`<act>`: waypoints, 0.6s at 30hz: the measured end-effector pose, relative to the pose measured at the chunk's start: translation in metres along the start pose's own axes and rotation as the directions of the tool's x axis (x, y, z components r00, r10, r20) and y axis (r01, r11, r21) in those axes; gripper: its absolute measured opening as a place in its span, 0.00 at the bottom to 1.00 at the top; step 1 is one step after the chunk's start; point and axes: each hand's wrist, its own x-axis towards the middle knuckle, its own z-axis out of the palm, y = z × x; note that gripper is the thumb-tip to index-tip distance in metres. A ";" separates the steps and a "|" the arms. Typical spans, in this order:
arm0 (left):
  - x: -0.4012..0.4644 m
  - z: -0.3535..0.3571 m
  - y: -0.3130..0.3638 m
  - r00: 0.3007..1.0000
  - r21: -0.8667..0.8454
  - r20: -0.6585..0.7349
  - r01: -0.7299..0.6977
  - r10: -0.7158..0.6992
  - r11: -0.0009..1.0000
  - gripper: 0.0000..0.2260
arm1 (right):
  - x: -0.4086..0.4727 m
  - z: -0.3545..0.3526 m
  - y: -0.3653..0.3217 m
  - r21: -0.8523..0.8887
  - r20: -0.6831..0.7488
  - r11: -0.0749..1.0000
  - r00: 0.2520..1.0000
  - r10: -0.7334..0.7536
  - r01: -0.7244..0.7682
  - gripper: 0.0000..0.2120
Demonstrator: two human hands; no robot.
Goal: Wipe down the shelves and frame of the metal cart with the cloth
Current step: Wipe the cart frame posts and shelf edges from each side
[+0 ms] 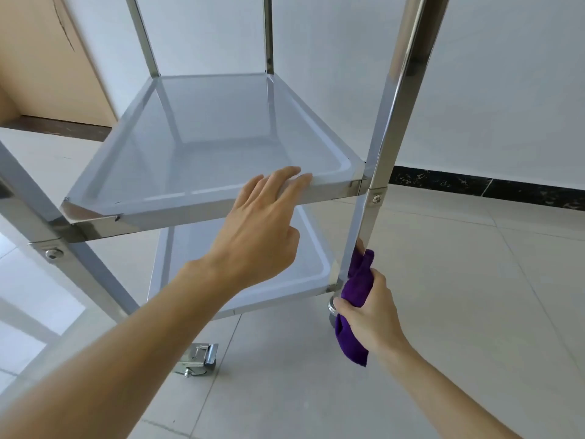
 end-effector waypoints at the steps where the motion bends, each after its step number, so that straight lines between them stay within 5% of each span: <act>1: -0.003 -0.006 -0.003 1.000 -0.036 -0.009 0.009 -0.009 0.999 0.31 | -0.008 -0.005 -0.006 0.016 0.030 1.000 1.000 -0.010 0.010 0.23; 6: -0.017 -0.038 -0.027 0.999 0.098 -0.018 0.028 -0.026 0.995 0.27 | -0.035 -0.016 -0.077 0.130 0.123 0.965 0.962 -0.243 0.227 0.25; 10: -0.031 -0.065 -0.049 0.997 0.183 0.003 0.081 -0.083 0.980 0.24 | -0.037 -0.022 -0.147 0.083 0.088 0.811 0.806 -0.585 0.580 0.31; 13: -0.043 -0.084 -0.069 0.989 0.274 0.036 0.130 -0.145 0.953 0.23 | -0.021 -0.030 -0.184 -0.166 0.109 0.583 0.602 -0.791 0.795 0.35; 15: -0.051 -0.092 -0.083 0.968 0.313 0.074 0.205 -0.239 0.927 0.23 | -0.002 -0.038 -0.198 -0.472 0.230 0.380 0.527 -0.818 0.796 0.37; 18: -0.061 -0.095 -0.092 0.925 0.295 0.141 0.302 -0.354 0.907 0.23 | 0.024 -0.040 -0.196 -0.732 0.481 0.142 0.654 -0.584 0.666 0.41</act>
